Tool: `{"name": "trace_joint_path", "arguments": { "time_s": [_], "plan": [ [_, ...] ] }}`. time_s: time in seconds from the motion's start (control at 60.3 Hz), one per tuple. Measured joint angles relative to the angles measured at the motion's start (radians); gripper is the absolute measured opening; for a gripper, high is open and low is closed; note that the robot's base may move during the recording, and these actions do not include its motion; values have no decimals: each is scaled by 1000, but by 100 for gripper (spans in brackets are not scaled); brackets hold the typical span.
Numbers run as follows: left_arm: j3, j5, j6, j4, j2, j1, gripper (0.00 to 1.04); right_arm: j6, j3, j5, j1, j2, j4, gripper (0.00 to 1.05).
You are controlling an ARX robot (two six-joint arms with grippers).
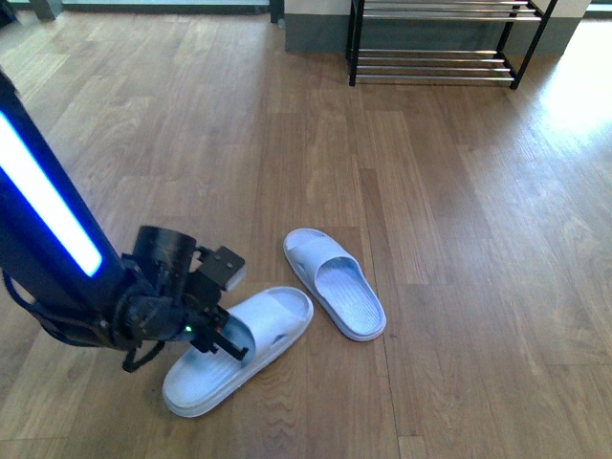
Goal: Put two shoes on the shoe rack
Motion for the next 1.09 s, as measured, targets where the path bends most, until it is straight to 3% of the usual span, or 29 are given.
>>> {"name": "trace_joint_path", "arguments": {
  "time_s": [0.597, 0.829, 0.995, 1.094],
  "plan": [
    [-721, -364, -299, -97, -1191, 93, 2, 0, 0, 0, 0, 0, 0, 95],
    [-961, -505, -329, -152, -1657, 90, 2, 0, 0, 0, 0, 0, 0, 95],
    [-1084, -654, -286, -187, -1939, 36, 2, 0, 0, 0, 0, 0, 0, 95],
    [-1128, -694, -273, -254, -2072, 29, 2, 0, 0, 0, 0, 0, 0, 95]
  ]
}}
